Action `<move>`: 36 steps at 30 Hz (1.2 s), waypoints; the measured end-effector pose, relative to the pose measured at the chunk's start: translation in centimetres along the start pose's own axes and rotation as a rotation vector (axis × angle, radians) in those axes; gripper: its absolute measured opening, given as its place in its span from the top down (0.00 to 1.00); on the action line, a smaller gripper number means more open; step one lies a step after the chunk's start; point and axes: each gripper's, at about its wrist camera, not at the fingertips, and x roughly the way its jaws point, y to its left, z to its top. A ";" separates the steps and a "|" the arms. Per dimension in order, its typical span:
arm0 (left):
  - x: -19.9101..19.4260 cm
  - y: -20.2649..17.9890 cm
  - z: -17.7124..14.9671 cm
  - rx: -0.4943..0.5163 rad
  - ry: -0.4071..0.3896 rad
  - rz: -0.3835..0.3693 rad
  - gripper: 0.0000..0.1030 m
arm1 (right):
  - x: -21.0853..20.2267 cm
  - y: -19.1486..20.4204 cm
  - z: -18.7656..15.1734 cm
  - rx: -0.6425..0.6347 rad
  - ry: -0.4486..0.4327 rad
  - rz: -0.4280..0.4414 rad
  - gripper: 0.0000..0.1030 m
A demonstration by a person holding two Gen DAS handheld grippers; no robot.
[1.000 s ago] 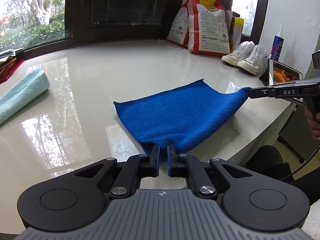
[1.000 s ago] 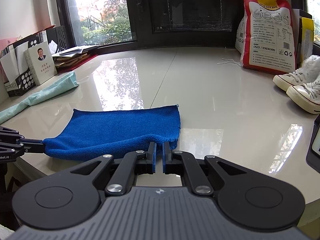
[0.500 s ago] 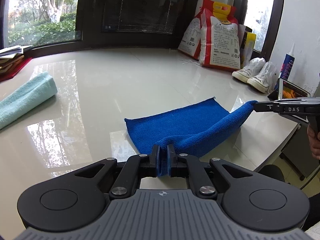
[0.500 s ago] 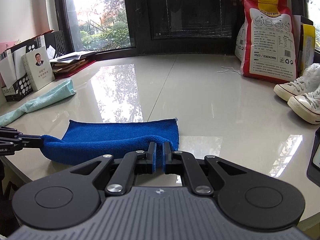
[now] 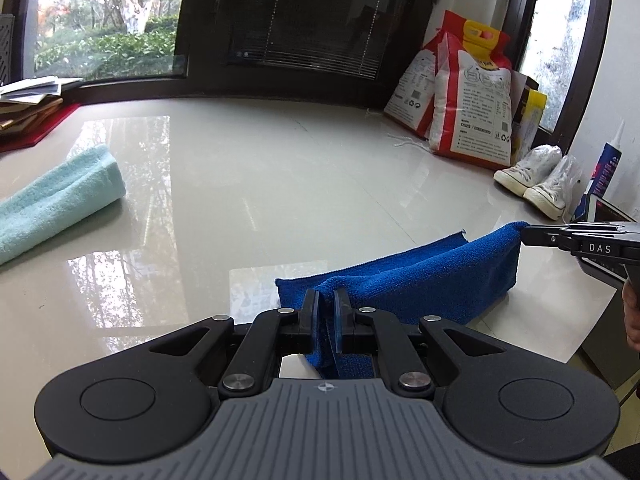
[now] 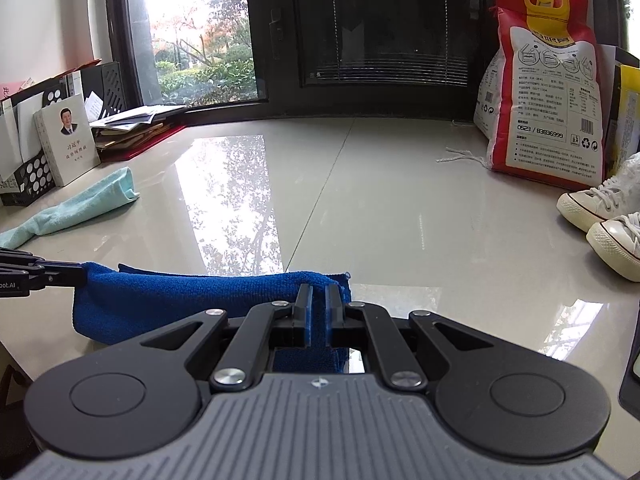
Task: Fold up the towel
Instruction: 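Lift the folded edge with both grippers and fold it over again, then open both grippers and release the twice-folded towel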
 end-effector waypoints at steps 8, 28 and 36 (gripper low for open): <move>2.3 1.2 1.2 -0.005 0.023 0.021 0.91 | 2.3 -0.5 0.7 -0.004 0.022 -0.019 0.94; 3.0 1.0 1.0 -0.008 0.041 0.007 0.51 | 4.1 0.5 0.3 -0.033 0.081 -0.008 0.77; 2.3 0.1 0.8 0.000 0.039 0.017 0.37 | 3.2 1.0 0.1 -0.035 0.069 0.000 0.64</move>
